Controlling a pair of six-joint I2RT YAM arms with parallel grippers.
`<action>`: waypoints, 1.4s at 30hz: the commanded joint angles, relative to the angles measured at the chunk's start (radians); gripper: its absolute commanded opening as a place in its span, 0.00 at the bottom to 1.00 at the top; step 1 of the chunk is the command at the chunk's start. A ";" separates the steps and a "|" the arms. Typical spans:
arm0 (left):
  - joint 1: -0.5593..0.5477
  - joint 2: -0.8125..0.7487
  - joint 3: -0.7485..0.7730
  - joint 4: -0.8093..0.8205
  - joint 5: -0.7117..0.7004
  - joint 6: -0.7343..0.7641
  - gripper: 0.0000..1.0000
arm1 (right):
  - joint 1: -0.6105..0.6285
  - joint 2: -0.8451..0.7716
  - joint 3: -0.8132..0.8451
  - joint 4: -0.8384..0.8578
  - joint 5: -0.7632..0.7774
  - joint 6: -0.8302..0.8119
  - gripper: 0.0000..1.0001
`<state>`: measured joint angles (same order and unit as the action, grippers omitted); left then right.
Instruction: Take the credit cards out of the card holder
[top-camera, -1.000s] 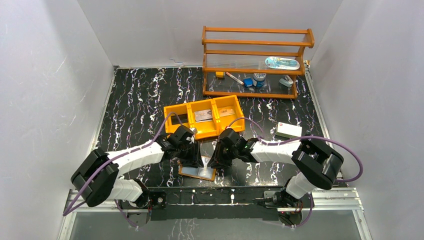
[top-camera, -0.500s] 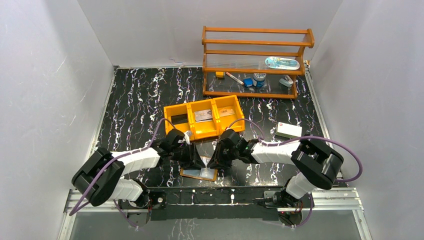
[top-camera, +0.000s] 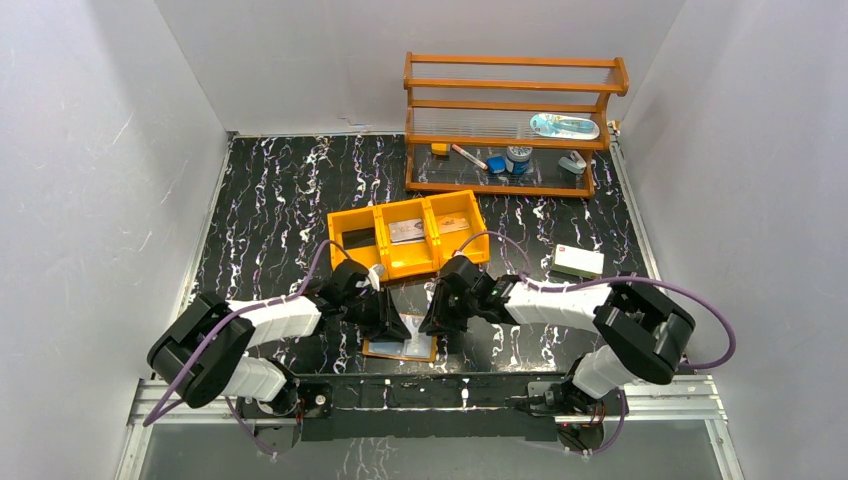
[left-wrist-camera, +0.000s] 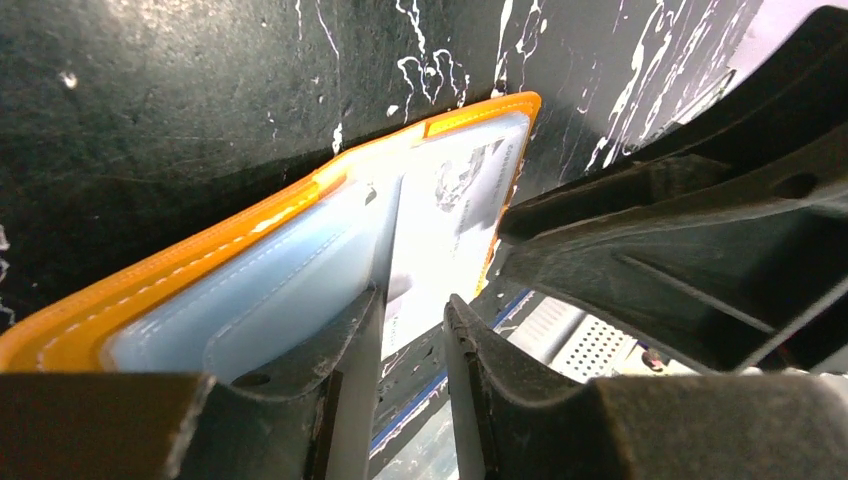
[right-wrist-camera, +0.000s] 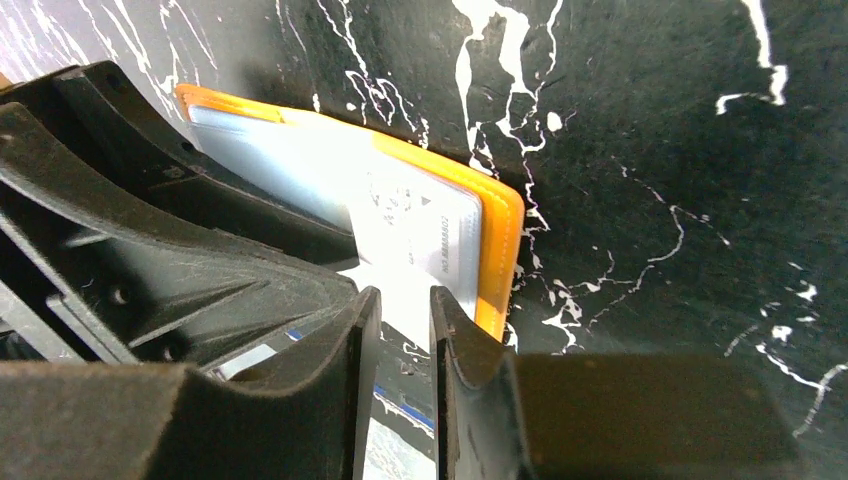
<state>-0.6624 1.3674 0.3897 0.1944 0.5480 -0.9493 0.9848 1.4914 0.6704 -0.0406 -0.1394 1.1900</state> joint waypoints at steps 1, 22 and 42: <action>-0.003 -0.040 0.028 -0.149 -0.068 0.056 0.29 | 0.003 -0.056 0.066 -0.130 0.073 -0.051 0.33; -0.003 -0.026 0.010 -0.100 -0.043 0.034 0.32 | 0.004 0.045 -0.019 0.002 -0.014 -0.004 0.27; -0.003 -0.088 -0.057 0.038 -0.055 -0.053 0.00 | 0.003 0.066 -0.047 0.054 -0.038 0.006 0.24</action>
<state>-0.6456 1.3205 0.3008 0.2745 0.5323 -1.0222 0.9680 1.5249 0.6483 -0.0250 -0.1810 1.1858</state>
